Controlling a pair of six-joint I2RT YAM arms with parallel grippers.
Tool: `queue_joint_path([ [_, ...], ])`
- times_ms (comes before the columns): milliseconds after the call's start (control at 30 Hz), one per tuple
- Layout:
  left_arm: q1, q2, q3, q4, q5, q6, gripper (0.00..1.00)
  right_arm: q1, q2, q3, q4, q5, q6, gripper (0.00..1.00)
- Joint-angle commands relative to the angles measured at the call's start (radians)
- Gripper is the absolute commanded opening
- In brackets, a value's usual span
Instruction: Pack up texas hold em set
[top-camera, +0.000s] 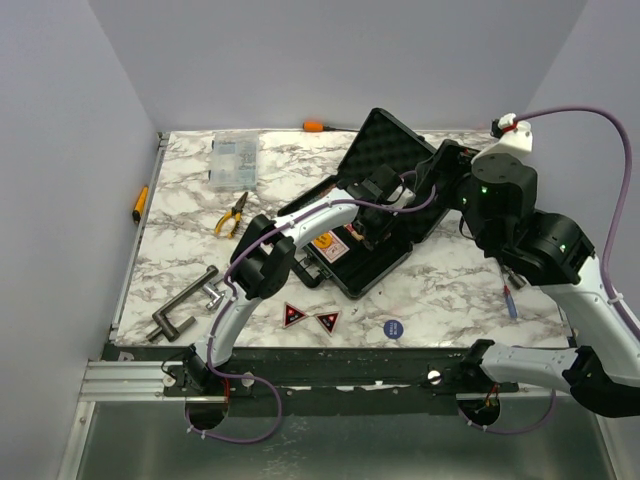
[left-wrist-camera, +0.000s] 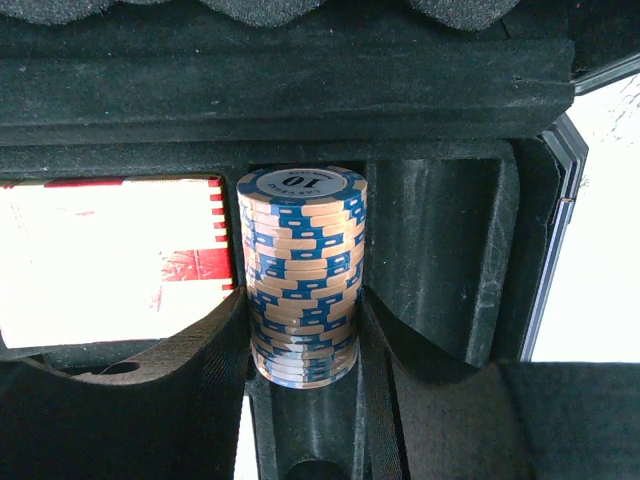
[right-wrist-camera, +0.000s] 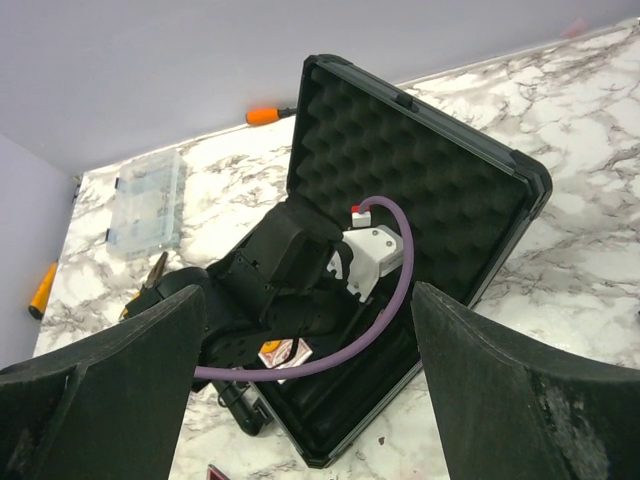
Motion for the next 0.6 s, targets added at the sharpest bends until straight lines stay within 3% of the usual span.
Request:
queue_joint_path([
  [0,-0.007,-0.002,0.028,0.031,-0.017,0.001,0.08,0.003,0.009,0.020,-0.025,-0.022,0.019,0.86],
  [300,-0.010,-0.032,0.000,0.048,-0.036,0.004,0.28,0.003,0.014,0.023,-0.026,-0.027,0.028,0.87],
  [567,-0.010,-0.049,-0.012,0.058,-0.031,0.003,0.35,0.003,0.014,0.025,-0.037,-0.035,0.046,0.87],
])
